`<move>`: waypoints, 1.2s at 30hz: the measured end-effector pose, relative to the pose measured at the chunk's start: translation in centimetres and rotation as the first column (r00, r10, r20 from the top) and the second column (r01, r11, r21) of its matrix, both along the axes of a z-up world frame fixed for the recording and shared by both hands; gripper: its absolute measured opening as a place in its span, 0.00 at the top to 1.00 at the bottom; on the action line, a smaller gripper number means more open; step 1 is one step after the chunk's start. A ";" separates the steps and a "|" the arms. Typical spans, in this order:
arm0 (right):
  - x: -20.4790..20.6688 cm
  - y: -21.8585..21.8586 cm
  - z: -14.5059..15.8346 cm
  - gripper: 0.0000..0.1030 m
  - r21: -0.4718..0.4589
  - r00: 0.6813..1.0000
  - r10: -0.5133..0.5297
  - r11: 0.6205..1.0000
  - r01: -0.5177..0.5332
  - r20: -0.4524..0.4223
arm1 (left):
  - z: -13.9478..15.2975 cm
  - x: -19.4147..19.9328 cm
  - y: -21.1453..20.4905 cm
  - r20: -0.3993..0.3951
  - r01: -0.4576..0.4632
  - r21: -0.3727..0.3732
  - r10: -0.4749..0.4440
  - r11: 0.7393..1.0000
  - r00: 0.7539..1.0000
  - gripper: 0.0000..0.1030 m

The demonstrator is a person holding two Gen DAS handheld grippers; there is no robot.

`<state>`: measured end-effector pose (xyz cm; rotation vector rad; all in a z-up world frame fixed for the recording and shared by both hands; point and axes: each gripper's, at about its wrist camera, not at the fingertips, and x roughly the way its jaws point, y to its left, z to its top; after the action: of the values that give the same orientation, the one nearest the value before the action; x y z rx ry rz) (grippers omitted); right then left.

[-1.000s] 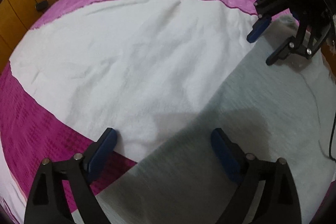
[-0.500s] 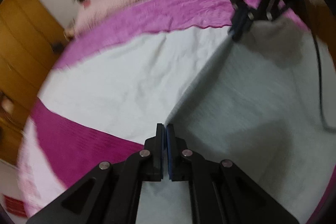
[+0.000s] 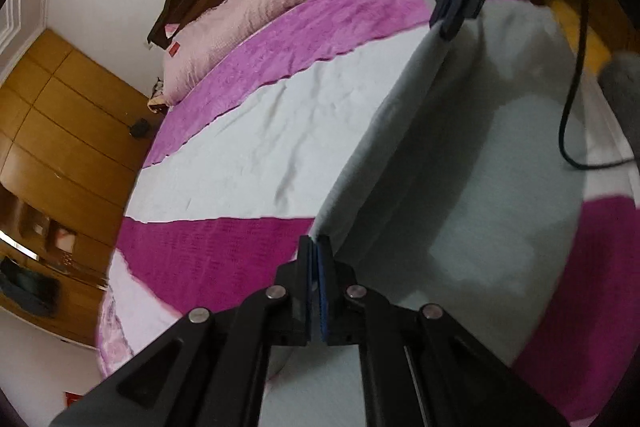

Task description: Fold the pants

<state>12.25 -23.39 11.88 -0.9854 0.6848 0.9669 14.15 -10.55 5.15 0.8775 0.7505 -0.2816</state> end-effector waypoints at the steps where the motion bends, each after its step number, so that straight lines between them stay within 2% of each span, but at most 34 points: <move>1: -0.8 -0.1 -0.1 0.98 -0.006 1.000 -0.001 1.000 0.001 -0.002 | -0.2 -0.7 -0.2 -0.018 0.000 0.000 0.000 1.000 1.000 0.98; 4: -3.5 0.0 -0.2 0.98 -0.047 0.999 0.023 0.999 -0.021 0.045 | -0.9 -2.8 -1.2 -0.073 0.010 0.019 -0.009 1.000 0.997 0.98; 6: -4.6 -0.2 -0.4 0.98 -0.047 0.999 0.012 0.999 -0.010 0.034 | -1.3 -4.4 -1.5 -0.060 0.014 0.038 -0.012 0.999 0.998 0.98; 11: -8.2 -0.5 -1.4 0.99 -0.049 0.996 0.042 0.998 -0.038 0.078 | -1.5 -8.2 -1.2 -0.069 -0.013 -0.001 0.013 1.000 0.998 0.98; 12: -9.1 -0.6 -1.8 0.99 -0.054 0.992 0.069 0.996 -0.064 0.101 | -1.5 -8.7 -1.1 -0.074 -0.019 -0.006 0.019 1.000 0.997 0.98; 15: -12.5 -0.5 -3.9 0.99 -0.101 0.956 0.132 0.989 -0.109 0.260 | -2.1 -10.2 -1.0 -0.073 -0.035 -0.014 0.034 0.999 0.997 0.98; 19: -15.2 -0.4 -6.2 0.99 -0.078 0.930 0.124 0.992 -0.104 0.347 | -3.7 -12.0 -1.1 -0.070 -0.048 -0.015 0.047 0.999 0.996 0.98; 22: -15.8 -0.2 -8.0 0.99 -0.085 0.920 0.101 0.994 -0.074 0.378 | -5.0 -12.4 -1.0 -0.051 -0.054 -0.005 0.053 0.999 0.997 0.98; 26: -16.5 0.7 -10.5 0.99 -0.141 0.894 0.131 0.987 -0.076 0.429 | -6.8 -12.2 -1.0 -0.052 -0.068 -0.005 0.067 0.998 0.996 0.98; 28: -16.8 0.9 -11.9 0.99 -0.191 0.871 0.174 0.977 -0.094 0.459 | -7.4 -12.1 -1.0 -0.042 -0.071 -0.001 0.071 0.997 0.997 0.98; 29: -17.1 1.0 -12.7 0.99 -0.224 0.849 0.206 0.969 -0.107 0.487 | -7.5 -12.1 -0.8 -0.040 -0.076 -0.005 0.076 0.997 0.996 0.98; 32: -17.7 1.0 -14.2 0.99 -0.287 0.805 0.270 0.949 -0.129 0.529 | -7.5 -11.9 -0.5 -0.032 -0.095 -0.040 0.094 0.995 0.995 0.98; 33: -17.8 1.0 -14.1 0.99 -0.288 0.802 0.274 0.948 -0.133 0.530 | -7.2 -11.7 -0.4 -0.032 -0.096 -0.052 0.095 0.994 0.995 0.98; 35: -16.8 0.7 -12.6 0.99 -0.245 0.833 0.240 0.961 -0.130 0.499 | -6.0 -10.8 0.0 -0.038 -0.102 -0.092 0.099 0.990 0.994 0.98; 36: -16.0 0.4 -11.6 0.99 -0.229 0.836 0.220 0.966 -0.116 0.503 | -5.4 -10.5 0.1 -0.034 -0.103 -0.101 0.100 0.990 0.994 0.98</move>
<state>-3.73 -22.94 0.28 -1.4309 0.2279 0.7360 3.70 -10.48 -0.25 0.7373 0.7980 -0.2409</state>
